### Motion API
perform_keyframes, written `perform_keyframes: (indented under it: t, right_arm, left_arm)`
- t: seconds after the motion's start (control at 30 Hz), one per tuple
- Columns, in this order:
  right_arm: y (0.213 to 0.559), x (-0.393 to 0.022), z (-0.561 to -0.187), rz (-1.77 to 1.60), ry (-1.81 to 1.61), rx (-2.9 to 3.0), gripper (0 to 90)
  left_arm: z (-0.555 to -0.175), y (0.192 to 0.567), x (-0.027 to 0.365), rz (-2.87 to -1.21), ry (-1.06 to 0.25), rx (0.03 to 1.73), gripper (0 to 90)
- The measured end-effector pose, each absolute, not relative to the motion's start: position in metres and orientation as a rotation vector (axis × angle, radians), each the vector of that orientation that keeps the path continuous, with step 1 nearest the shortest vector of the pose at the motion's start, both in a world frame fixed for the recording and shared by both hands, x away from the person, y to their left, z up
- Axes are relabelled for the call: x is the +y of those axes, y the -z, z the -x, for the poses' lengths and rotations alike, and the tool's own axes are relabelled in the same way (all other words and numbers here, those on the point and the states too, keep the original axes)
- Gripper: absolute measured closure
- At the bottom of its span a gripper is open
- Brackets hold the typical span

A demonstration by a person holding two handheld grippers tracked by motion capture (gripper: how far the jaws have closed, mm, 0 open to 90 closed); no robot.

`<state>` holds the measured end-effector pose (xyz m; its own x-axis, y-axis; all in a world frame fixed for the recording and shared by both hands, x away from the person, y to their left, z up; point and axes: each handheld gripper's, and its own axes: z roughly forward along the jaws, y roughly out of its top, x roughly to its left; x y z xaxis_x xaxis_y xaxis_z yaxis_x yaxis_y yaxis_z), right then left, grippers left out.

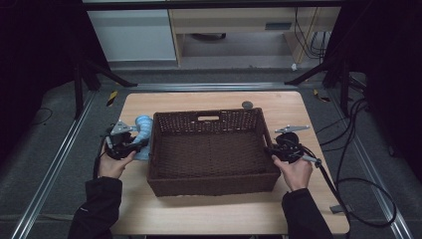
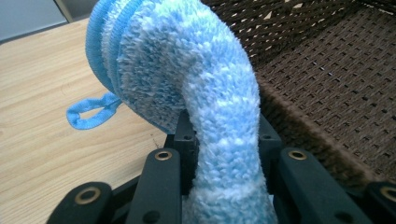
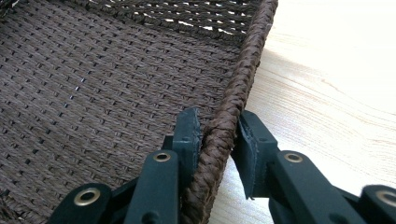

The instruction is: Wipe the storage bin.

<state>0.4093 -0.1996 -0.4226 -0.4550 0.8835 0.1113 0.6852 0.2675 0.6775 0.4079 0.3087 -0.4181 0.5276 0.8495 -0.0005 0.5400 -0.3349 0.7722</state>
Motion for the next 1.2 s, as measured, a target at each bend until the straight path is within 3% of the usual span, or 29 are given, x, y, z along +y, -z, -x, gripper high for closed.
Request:
perform_keyframes:
  t: [0.43,0.83,1.2]
  right_arm:
    - [0.422,-0.199,-0.409,-1.451,-0.98,2.249,71.4]
    - [0.423,-0.199,-0.414,-1.459,-0.978,2.229,72.0]
    - [0.419,-0.198,-0.411,-1.397,-0.976,2.216,67.4]
  left_arm:
    - [-0.395,0.47,0.307,-2.171,-0.384,1.163,69.7]
    - [-0.386,0.42,0.31,-2.056,-0.52,1.078,69.6]
    - [-0.387,0.451,0.307,-2.145,-0.427,1.121,69.7]
